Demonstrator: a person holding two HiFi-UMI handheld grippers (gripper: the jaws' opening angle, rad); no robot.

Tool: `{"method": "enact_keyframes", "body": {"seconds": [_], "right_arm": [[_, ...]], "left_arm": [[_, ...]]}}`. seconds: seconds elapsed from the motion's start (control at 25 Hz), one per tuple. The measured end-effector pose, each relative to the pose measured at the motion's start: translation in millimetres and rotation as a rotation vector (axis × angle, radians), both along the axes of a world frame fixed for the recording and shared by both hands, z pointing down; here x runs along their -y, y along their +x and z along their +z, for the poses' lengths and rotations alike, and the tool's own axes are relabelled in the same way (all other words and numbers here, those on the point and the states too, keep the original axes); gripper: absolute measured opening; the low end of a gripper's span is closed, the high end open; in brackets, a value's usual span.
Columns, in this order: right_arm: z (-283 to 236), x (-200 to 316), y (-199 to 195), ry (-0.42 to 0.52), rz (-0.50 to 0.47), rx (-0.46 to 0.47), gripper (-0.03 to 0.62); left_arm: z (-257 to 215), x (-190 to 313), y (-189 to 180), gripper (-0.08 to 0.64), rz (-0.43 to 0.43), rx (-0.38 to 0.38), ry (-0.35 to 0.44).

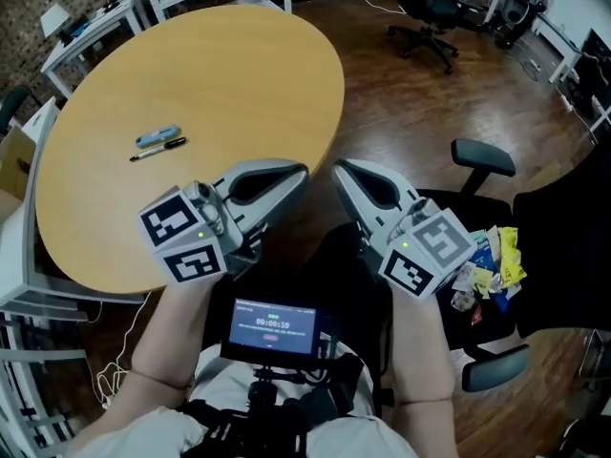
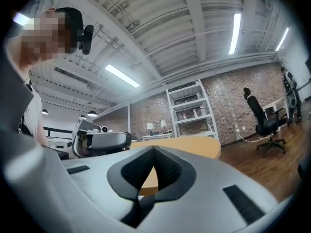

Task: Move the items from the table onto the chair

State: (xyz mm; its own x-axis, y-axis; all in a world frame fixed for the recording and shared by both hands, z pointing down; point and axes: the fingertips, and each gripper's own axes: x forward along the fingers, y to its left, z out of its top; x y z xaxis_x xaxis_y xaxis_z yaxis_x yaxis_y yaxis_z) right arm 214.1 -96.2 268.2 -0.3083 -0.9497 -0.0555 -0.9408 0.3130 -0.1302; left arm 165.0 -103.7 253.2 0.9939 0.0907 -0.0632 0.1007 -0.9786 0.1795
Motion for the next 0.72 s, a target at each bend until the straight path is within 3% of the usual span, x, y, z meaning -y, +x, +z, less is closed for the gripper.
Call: {"method": "enact_keyframes", "body": {"seconds": [0.12, 0.44, 0.72], "right_arm": [[-3.0, 23.8, -29.0, 0.004, -0.068, -0.023, 0.003], [-7.8, 77.5, -120.3, 0.017, -0.254, -0.05, 0.003], [-4.6, 108.4, -193.5, 0.009, -0.387, -0.067, 0.003]], "left_arm": [[6.0, 17.5, -28.3, 0.009, -0.087, 0.046, 0.044], [6.5, 73.5, -132.7, 0.009, -0.331, 0.07, 0.076], [13.2, 102.1, -205.6, 0.009, -0.47, 0.086, 0.079]]}}
